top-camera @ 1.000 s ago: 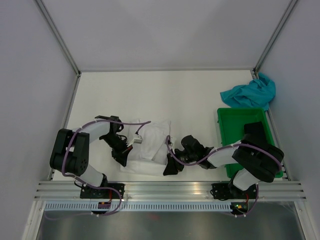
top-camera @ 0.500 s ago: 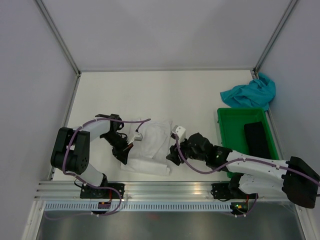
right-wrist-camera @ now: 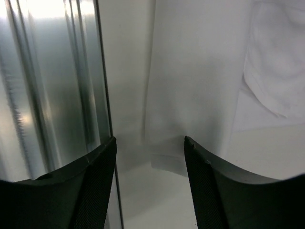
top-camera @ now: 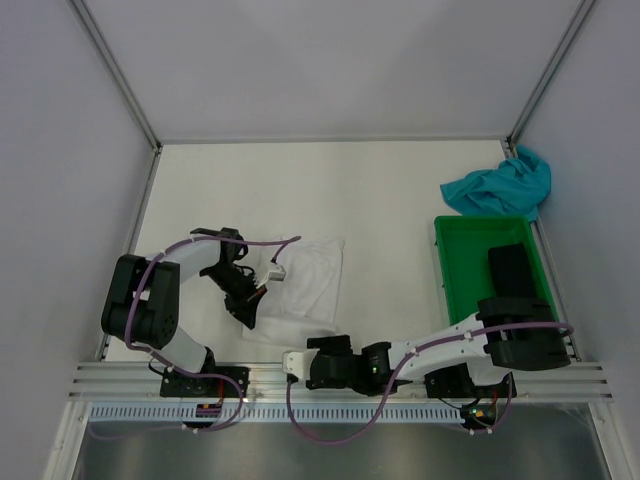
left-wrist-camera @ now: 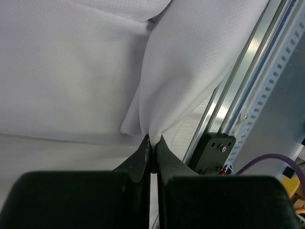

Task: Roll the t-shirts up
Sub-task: Roll the tshirt

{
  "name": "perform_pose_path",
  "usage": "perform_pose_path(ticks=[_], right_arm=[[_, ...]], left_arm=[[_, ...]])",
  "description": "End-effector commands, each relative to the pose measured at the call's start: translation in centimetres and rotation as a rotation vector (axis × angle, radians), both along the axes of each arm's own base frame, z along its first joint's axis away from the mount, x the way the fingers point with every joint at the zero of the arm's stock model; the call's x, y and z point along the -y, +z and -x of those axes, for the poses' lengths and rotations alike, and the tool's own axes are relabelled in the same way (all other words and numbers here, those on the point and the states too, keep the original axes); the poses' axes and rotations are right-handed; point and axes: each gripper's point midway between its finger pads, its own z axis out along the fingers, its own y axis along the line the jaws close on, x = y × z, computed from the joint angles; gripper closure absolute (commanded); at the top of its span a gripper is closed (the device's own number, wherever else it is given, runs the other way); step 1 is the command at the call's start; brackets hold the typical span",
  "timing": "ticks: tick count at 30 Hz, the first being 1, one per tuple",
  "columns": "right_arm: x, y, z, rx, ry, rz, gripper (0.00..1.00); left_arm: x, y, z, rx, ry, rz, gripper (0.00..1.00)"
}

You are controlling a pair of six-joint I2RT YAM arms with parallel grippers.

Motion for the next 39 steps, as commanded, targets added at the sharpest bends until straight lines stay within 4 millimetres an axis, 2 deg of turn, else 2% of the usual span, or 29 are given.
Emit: perform_pose_path(ticks=[1, 6, 11, 15, 18, 20, 23, 25, 26, 27, 29, 32, 33, 35, 39], right_arm=[[0.6, 1.3, -2.8, 0.182, -0.067, 0.037, 0.35], [0.7, 1.3, -3.3, 0.216, -0.073, 0.068, 0.33], [1.2, -0.9, -3.0, 0.205, -0.048, 0.134, 0.33], [2.2, -2.6, -3.9, 0.245, -0.084, 0.215, 0.34], [2.4, -2.9, -4.6, 0.233, -0.116, 0.241, 0.38], [2.6, -3.5, -5.0, 0.215, -0.124, 0.261, 0.44], [2.8, -3.7, -5.6, 0.186, -0.133, 0.272, 0.74], [2.9, -3.5, -5.5, 0.173, -0.128, 0.261, 0.83], [2.8, -3.4, -5.4, 0.154, -0.12, 0.252, 0.94], [2.6, -3.0, -5.3, 0.144, -0.117, 0.234, 0.98], [2.2, -2.8, -4.5, 0.079, -0.085, 0.212, 1.0], [1.2, -1.6, -3.8, -0.02, -0.06, 0.156, 1.0], [0.4, -1.2, -2.8, -0.095, -0.03, 0.123, 1.0], [0.1, -1.0, -2.2, -0.17, -0.02, 0.096, 1.0], [-0.1, -0.1, -2.1, -0.34, -0.021, 0.0, 1.0]], left_arm=[[1.0, 1.0, -1.6, 0.053, 0.026, 0.051, 0.96], [0.8, 0.8, -1.7, 0.052, 0.017, 0.042, 0.96], [1.0, 0.9, -2.0, 0.05, 0.013, 0.049, 0.96], [0.9, 0.7, -1.8, 0.042, 0.004, 0.048, 0.95], [0.8, 0.7, -1.8, 0.045, -0.003, 0.047, 0.94], [0.9, 0.8, -1.9, 0.049, -0.005, 0.052, 0.93], [0.9, 0.8, -1.8, 0.045, -0.004, 0.052, 0.91], [0.8, 0.9, -1.8, 0.047, -0.005, 0.05, 0.88], [0.8, 0.9, -1.9, 0.051, -0.005, 0.046, 0.83], [0.7, 1.0, -2.0, 0.059, -0.005, 0.043, 0.79], [0.7, 1.3, -2.5, 0.08, 0.0, 0.037, 0.64], [1.2, 2.7, -3.7, 0.162, 0.012, 0.063, 0.54], [1.3, 3.5, -4.1, 0.207, 0.018, 0.073, 0.52], [1.1, 4.2, -4.8, 0.273, 0.028, 0.064, 0.49], [0.5, 5.4, -6.5, 0.449, 0.045, 0.041, 0.46]])
